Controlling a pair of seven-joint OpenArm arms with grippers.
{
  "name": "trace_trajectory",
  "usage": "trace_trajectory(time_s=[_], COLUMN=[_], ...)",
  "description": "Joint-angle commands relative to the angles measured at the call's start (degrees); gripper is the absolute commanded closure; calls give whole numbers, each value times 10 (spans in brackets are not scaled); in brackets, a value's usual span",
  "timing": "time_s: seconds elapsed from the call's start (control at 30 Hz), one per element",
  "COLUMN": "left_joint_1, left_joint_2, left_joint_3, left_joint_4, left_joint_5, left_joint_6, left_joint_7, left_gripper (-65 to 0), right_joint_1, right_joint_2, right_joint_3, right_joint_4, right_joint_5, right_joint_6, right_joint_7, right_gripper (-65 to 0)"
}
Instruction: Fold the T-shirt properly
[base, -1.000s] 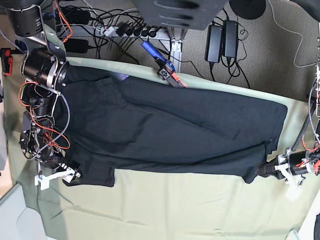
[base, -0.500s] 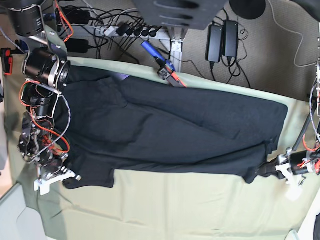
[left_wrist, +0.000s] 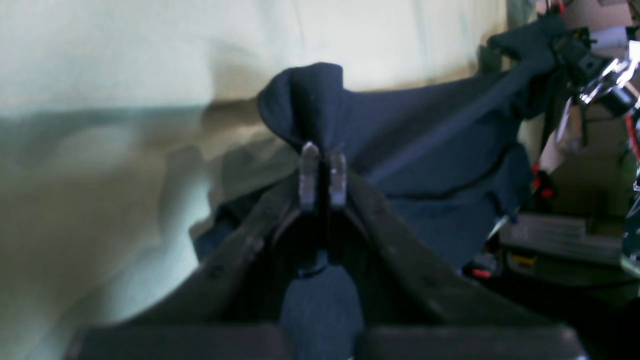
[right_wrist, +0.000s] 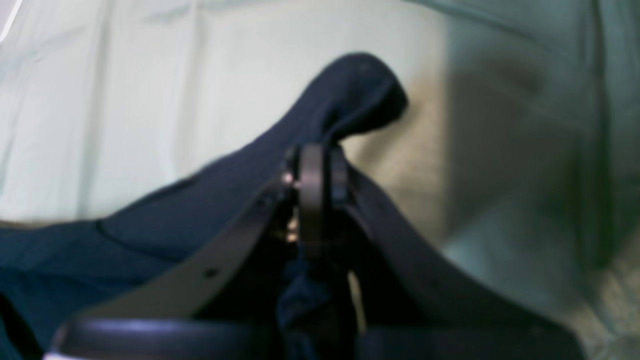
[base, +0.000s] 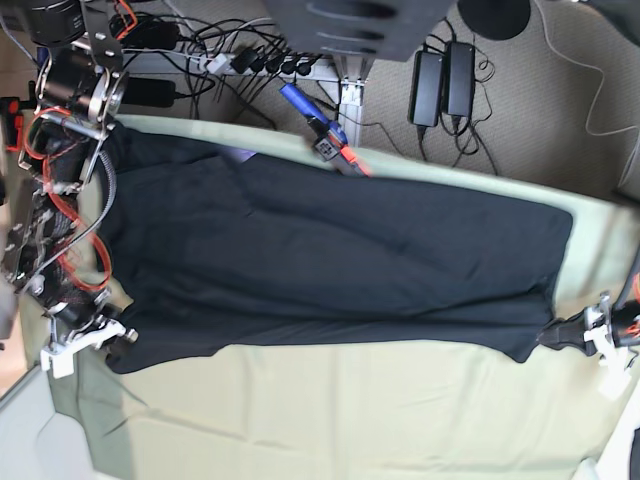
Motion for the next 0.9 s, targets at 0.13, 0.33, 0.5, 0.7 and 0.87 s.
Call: trace_trajectory(time_s=[0.13, 0.33, 0.5, 0.7, 0.87], left_joint_1=[-15, -1, 16, 17, 18], left_joint_2=[-17, -20, -20, -20, -20], left_joint_3=[-4, -4, -4, -4, -4], left_joint_4=[8, 8, 8, 8, 8], left_joint_5=[-12, -12, -12, -12, -12], left_joint_6=[-11, -11, -11, -11, -11], left_joint_7=[22, 22, 19, 9, 9], left_gripper=[0, 0, 0, -118, -139], right_joint_1=[-35, -99, -113, -106, -65], right_joint_2=[24, 32, 32, 32, 32], right_joint_3=[3, 3, 3, 3, 2], right_joint_4=[63, 128, 145, 144, 137], right_joint_5=[19, 32, 30, -30, -64], right_joint_6=[51, 51, 51, 51, 51], right_joint_7=[6, 7, 13, 66, 86], right_gripper=[0, 0, 0, 0, 0])
